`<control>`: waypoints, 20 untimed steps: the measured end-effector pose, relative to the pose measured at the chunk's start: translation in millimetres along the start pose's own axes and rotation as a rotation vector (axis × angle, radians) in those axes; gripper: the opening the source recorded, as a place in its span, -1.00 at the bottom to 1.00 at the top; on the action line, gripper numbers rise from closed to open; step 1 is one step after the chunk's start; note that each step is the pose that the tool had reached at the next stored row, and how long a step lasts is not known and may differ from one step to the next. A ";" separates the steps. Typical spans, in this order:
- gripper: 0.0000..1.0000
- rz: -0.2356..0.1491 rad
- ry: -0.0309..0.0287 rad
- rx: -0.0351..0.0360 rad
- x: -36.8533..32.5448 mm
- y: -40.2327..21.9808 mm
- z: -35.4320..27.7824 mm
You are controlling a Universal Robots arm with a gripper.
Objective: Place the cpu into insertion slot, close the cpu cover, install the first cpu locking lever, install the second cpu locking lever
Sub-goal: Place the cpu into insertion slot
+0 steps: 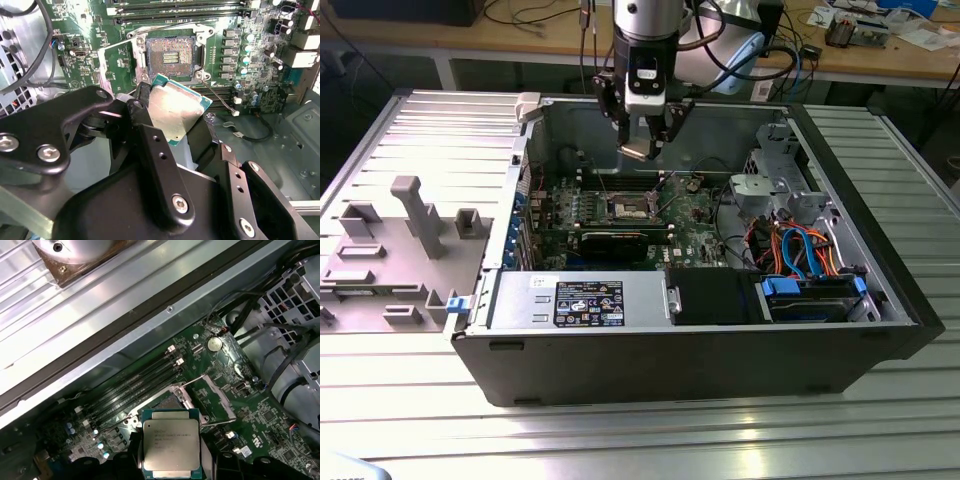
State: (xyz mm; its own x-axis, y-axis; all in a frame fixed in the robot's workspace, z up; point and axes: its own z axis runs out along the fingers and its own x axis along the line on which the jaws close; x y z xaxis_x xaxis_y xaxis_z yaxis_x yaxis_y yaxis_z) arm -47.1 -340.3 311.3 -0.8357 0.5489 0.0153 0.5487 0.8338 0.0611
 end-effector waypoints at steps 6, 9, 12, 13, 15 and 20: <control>0.09 0.030 -0.0037 0.0025 1.5 -1.3 4.1; 0.09 0.046 -0.0051 0.0030 1.5 -1.4 5.0; 0.09 0.060 -0.0060 0.0028 1.5 -1.4 5.1; 0.09 0.064 -0.0062 0.0027 1.5 -1.4 5.1; 0.09 0.068 -0.0065 0.0026 1.5 -1.4 5.1; 0.09 0.077 -0.0072 0.0027 1.5 -1.4 5.1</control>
State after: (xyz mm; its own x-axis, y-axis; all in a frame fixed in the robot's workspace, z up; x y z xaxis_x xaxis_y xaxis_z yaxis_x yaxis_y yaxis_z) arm -49.0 -340.3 306.2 -0.7907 0.6121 0.0127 0.6117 0.7890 0.0573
